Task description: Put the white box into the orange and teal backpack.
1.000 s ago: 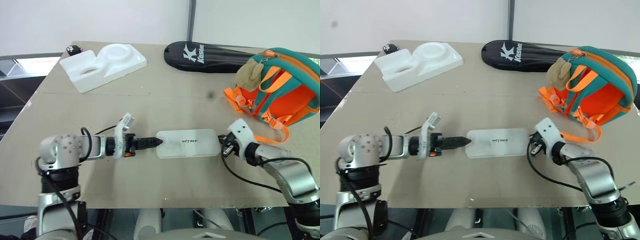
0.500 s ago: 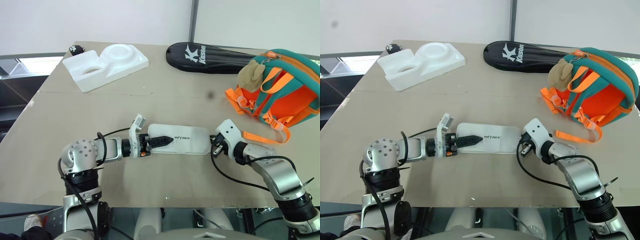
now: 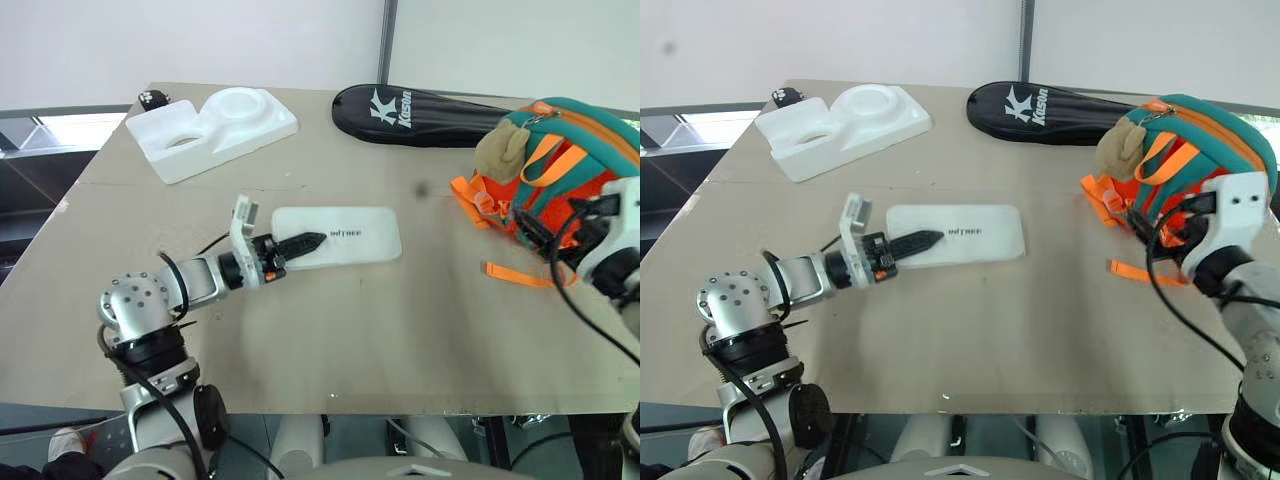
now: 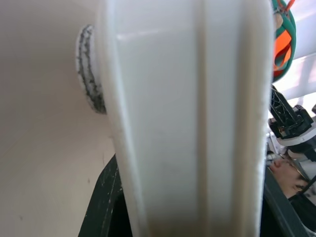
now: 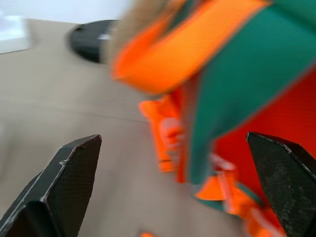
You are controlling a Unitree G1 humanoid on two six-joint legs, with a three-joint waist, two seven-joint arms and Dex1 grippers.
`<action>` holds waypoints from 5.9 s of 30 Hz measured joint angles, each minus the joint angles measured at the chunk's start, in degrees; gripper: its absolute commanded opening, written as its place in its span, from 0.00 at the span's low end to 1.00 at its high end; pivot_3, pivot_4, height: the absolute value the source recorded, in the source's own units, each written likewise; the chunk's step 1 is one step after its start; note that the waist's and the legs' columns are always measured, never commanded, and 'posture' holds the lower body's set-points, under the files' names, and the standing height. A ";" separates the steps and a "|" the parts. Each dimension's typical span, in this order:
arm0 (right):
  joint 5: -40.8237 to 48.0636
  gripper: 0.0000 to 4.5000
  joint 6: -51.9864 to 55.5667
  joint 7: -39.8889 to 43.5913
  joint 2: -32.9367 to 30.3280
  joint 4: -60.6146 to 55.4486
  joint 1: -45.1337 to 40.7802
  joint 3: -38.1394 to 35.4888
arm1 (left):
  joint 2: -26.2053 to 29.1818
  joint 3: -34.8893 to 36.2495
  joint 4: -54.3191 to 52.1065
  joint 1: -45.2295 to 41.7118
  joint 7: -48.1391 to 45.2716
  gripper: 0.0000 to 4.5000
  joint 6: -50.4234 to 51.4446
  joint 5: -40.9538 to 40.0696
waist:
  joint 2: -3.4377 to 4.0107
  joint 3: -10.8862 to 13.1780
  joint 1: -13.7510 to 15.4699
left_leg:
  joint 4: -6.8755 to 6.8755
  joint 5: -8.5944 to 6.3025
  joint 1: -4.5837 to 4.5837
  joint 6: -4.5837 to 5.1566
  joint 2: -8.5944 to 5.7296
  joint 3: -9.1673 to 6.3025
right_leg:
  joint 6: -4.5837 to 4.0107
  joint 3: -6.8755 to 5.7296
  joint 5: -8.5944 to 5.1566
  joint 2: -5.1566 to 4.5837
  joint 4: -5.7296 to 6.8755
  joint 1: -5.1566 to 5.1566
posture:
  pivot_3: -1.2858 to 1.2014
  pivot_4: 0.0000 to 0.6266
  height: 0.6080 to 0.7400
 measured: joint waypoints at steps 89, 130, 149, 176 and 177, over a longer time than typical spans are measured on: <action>16.52 0.01 -23.88 37.32 -9.54 11.84 -13.93 29.52 | 28.38 -31.71 -13.24 -6.59 -39.82 0.25 -56.41 27.78 | 0.11 0.63 0.43 | -0.06 -0.01 -0.12 -0.01 0.10 0.24 | 0.23 0.09 0.08 0.04 -0.04 -0.16 | 0.52 0.24 1.00; 8.19 0.00 -23.65 20.76 -1.95 9.44 -12.17 33.62 | 6.31 -21.07 -6.73 -3.15 9.15 0.29 -19.08 -32.80 | 0.04 0.63 -0.82 | 0.03 0.01 0.01 -0.01 0.06 -0.02 | 0.23 -0.04 0.09 0.03 0.16 0.00 | 0.52 0.24 1.00; 14.65 0.00 -20.04 4.04 5.85 14.47 -16.46 24.54 | 28.69 -10.55 0.32 12.70 0.22 0.10 -21.63 -32.73 | 0.17 0.62 -1.57 | -0.28 0.00 0.12 -0.02 0.10 0.30 | 0.21 0.16 0.08 -0.04 0.07 -0.17 | 0.52 0.24 1.00; 10.73 1.00 -28.97 24.98 -16.81 6.35 9.10 20.72 | 20.72 -21.69 -10.67 21.20 -22.62 0.98 -57.71 17.85 | 0.12 0.59 0.12 | -0.24 -0.02 -0.03 0.00 0.09 0.28 | 0.09 0.10 -0.01 -0.06 -0.15 -0.14 | 0.52 0.24 1.00; 10.78 1.00 -29.51 26.76 -18.17 6.35 11.21 18.54 | 21.74 -20.35 -11.84 23.65 -24.00 0.98 -58.10 18.11 | 0.12 0.59 0.08 | -0.25 -0.02 -0.01 0.00 0.10 0.31 | 0.06 0.11 -0.03 -0.08 -0.16 -0.14 | 0.52 0.24 1.00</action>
